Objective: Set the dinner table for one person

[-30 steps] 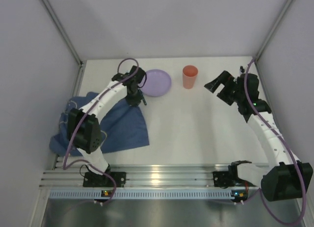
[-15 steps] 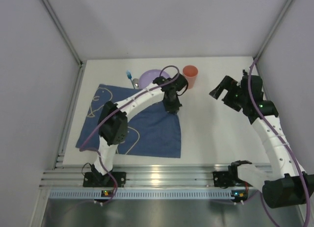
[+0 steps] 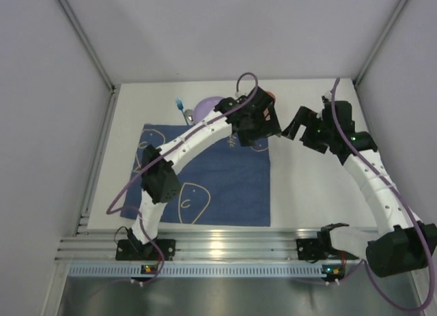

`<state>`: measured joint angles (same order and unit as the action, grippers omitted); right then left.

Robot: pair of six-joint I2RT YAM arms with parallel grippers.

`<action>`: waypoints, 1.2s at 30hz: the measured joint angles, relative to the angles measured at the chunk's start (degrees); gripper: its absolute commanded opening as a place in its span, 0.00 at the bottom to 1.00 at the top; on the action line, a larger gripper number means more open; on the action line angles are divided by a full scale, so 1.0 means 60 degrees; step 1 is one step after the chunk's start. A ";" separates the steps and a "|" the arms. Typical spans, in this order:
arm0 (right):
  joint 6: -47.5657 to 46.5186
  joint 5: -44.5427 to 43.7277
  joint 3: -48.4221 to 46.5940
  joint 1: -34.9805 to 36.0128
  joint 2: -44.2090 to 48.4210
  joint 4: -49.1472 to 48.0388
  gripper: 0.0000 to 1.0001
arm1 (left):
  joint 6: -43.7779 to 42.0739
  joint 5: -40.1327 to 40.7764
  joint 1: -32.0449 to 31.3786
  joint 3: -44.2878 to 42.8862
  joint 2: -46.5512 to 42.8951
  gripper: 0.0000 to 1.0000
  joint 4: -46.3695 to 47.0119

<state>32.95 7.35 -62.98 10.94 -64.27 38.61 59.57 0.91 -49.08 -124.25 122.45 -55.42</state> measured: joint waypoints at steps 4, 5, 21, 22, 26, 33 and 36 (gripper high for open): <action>-0.0018 0.0991 -0.0109 0.0466 -0.1147 -0.0302 1.00 | -0.0310 0.1308 0.0372 0.2076 -0.2328 0.98 -0.0102; -0.0029 0.1188 -0.0131 0.0652 -0.1494 -0.0412 0.99 | -0.0390 0.1625 0.0648 0.3034 -0.3297 0.98 -0.0004; 0.0612 0.3381 -0.1206 0.4969 -0.7264 -0.2273 0.00 | -0.1042 0.2830 0.4736 0.9296 -0.8477 0.96 -0.0437; 0.0586 0.3308 -0.1020 0.4940 -0.7446 -0.2262 0.00 | -0.1038 0.2827 0.4736 0.9377 -0.8502 0.96 -0.0433; 0.0393 0.3031 -0.0492 0.4834 -0.7541 -0.1945 0.00 | -0.1031 0.2830 0.4736 0.9602 -0.8586 0.96 -0.0444; -0.0299 0.1767 0.0452 0.4229 -0.6371 -0.1180 0.00 | -0.1137 0.2867 0.4736 0.9592 -0.8440 0.96 -0.0331; -0.0477 0.1235 0.1049 0.3668 -0.5690 -0.0841 0.00 | -0.1337 0.2860 0.4750 0.9318 -0.7909 0.96 -0.0219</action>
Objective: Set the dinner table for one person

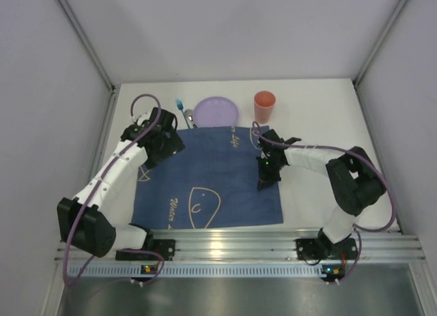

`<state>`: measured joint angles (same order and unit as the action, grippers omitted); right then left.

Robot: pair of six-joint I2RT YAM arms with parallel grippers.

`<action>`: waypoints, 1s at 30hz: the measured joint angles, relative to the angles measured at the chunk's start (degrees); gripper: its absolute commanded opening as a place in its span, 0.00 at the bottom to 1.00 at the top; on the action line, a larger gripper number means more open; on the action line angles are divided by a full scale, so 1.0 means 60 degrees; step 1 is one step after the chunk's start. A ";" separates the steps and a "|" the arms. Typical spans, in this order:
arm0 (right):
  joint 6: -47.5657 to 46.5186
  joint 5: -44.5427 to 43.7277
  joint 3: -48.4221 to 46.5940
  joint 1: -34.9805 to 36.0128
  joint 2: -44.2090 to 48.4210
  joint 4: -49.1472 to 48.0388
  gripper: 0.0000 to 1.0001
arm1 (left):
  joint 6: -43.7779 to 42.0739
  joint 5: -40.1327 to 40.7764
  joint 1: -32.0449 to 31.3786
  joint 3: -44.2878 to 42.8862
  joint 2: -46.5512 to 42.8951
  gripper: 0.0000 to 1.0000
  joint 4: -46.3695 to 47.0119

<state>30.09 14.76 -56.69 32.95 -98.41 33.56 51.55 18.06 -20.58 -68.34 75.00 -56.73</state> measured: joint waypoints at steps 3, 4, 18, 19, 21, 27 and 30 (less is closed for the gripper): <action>-0.0091 -0.0419 0.0299 -0.0259 0.0448 0.0466 0.00 | -0.0324 -0.0102 0.0015 -0.0448 0.0743 0.95 0.0390; -0.0098 -0.0459 0.0321 -0.0259 0.0525 0.0561 0.00 | -0.0452 -0.0168 0.0015 -0.0612 0.1020 0.95 0.0616; -0.0590 -0.1231 -0.1963 -0.0350 0.2455 0.2477 0.56 | -0.1894 -0.1585 0.0051 -0.5705 0.7133 0.94 0.2973; -0.0652 -0.1290 -0.2098 -0.0401 0.2586 0.2594 0.56 | -0.1942 -0.1614 0.0073 -0.6029 0.7453 0.93 0.2940; -0.0750 -0.1450 -0.2215 -0.0608 0.2878 0.2838 0.56 | -0.2033 -0.1650 0.0135 -0.6517 0.7938 0.93 0.2954; -0.0965 -0.1599 -0.2146 -0.1537 0.3162 0.3410 0.54 | -0.2127 -0.1880 0.0557 -0.6696 0.8502 0.91 0.2969; -0.1184 -0.1639 -0.1912 -0.1996 0.3144 0.3501 0.51 | -0.2127 -0.1989 0.0721 -0.6845 0.8837 0.90 0.3049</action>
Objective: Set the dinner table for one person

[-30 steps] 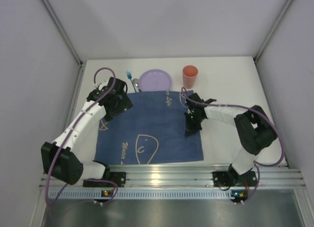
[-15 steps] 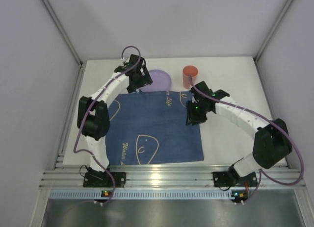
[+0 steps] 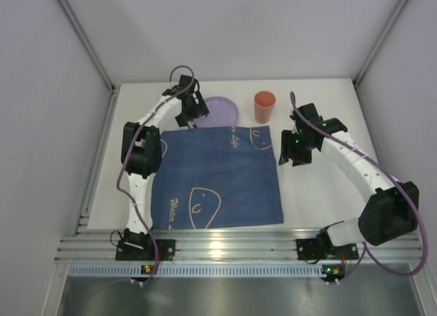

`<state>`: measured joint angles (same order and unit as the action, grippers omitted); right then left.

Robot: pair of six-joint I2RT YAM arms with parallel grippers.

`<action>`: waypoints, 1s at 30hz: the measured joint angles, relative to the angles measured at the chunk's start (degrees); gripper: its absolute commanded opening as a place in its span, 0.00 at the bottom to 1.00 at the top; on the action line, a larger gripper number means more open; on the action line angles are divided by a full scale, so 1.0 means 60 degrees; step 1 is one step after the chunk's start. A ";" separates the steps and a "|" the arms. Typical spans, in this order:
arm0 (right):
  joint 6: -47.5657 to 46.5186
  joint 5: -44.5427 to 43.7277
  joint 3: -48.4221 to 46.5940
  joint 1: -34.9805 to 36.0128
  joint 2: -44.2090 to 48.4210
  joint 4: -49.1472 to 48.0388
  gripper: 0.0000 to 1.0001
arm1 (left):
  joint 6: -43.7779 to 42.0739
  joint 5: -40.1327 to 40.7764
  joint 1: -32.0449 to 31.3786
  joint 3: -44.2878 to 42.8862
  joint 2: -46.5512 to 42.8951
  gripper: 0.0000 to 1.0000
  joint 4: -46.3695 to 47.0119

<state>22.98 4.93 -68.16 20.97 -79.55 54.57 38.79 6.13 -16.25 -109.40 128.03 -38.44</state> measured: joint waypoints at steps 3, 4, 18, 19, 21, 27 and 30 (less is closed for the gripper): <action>-0.0197 0.0000 0.0109 -0.0423 -0.0135 0.0135 0.49 | 0.0004 -0.0240 0.0098 -0.0018 0.0313 0.89 0.0262; -0.0273 0.0004 0.0109 -0.0546 -0.0229 0.0146 0.49 | 0.0004 -0.0310 0.0098 -0.0022 0.0401 0.89 0.0331; -0.0576 0.0189 -0.0597 -0.0743 -0.1745 0.0237 0.41 | 0.0481 -0.0933 0.0146 -0.1027 0.1413 0.17 0.1096; -0.0579 0.0189 -0.0605 -0.0743 -0.1756 0.0237 0.40 | 0.0495 -0.0987 0.0157 -0.1140 0.1545 0.00 0.1188; -0.0583 0.0186 -0.0605 -0.0743 -0.1774 0.0251 0.39 | 0.0616 -0.1341 0.0182 -0.1457 0.1727 0.00 0.1348; -0.0594 0.0157 -0.0605 -0.0761 -0.1785 0.0306 0.37 | 0.0998 -0.1453 0.0251 -0.2444 0.2342 0.00 0.1472; -0.0634 0.0146 -0.0608 -0.0772 -0.1785 0.0331 0.36 | 0.1162 -0.1563 0.0353 -0.2743 0.2466 0.00 0.1468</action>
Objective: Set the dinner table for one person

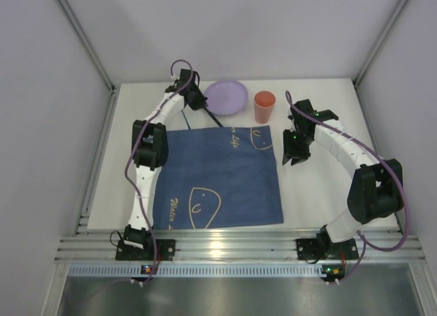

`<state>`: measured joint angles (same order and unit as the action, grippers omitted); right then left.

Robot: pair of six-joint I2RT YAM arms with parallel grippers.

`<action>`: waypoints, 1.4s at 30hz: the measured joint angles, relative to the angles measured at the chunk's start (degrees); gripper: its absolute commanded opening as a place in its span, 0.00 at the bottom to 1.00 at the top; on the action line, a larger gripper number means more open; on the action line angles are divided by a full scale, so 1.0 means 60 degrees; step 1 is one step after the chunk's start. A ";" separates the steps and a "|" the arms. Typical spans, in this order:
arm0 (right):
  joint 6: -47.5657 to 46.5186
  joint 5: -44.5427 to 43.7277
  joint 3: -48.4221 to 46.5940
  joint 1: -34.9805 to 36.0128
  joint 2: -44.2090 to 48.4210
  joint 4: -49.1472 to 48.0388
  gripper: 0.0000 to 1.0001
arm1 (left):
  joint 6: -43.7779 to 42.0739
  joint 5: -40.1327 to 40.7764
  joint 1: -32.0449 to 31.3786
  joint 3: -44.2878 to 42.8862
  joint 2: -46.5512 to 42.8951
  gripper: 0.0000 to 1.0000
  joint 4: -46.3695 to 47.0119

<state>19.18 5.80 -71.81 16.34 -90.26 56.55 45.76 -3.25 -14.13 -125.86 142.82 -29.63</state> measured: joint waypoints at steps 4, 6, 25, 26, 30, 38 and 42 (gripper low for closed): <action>-0.0018 -0.0011 0.0000 -0.0004 0.0000 0.0015 0.35 | 0.0106 -0.0266 0.0175 -0.0433 0.0007 0.00 0.0109; -0.0018 -0.0018 0.0000 -0.0004 0.0000 0.0015 0.35 | 0.0058 -0.0375 0.0233 -0.0419 -0.0160 0.00 0.0277; 0.0259 0.0153 -0.3483 -0.0007 -0.1333 0.0051 0.62 | -0.2164 -0.1330 -0.0149 1.1322 -1.1591 0.00 -0.0412; 0.0313 0.0175 -0.4047 -0.0007 -0.1698 0.0062 0.62 | -0.2127 -0.1359 -0.0240 1.1832 -1.1770 0.00 -0.0543; 0.0550 0.0073 -0.6382 -0.0018 -0.3330 0.0022 0.63 | -0.1912 -0.1257 -0.0488 1.3012 -1.1978 0.00 -0.1217; 0.1053 -0.1064 -0.9777 -0.0051 -0.6098 0.0018 0.63 | -0.1381 -0.0441 -0.0674 1.3500 -1.2127 0.65 -0.1621; 0.1290 -0.1902 -0.9905 -0.0066 -0.6626 0.0058 0.63 | -0.1209 -0.0113 -0.0674 1.3497 -1.2072 0.91 -0.1843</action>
<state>26.92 -5.61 -131.24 15.94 -130.02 56.90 38.50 -3.92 -18.17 -44.88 70.39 -40.69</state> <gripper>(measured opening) 0.629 0.857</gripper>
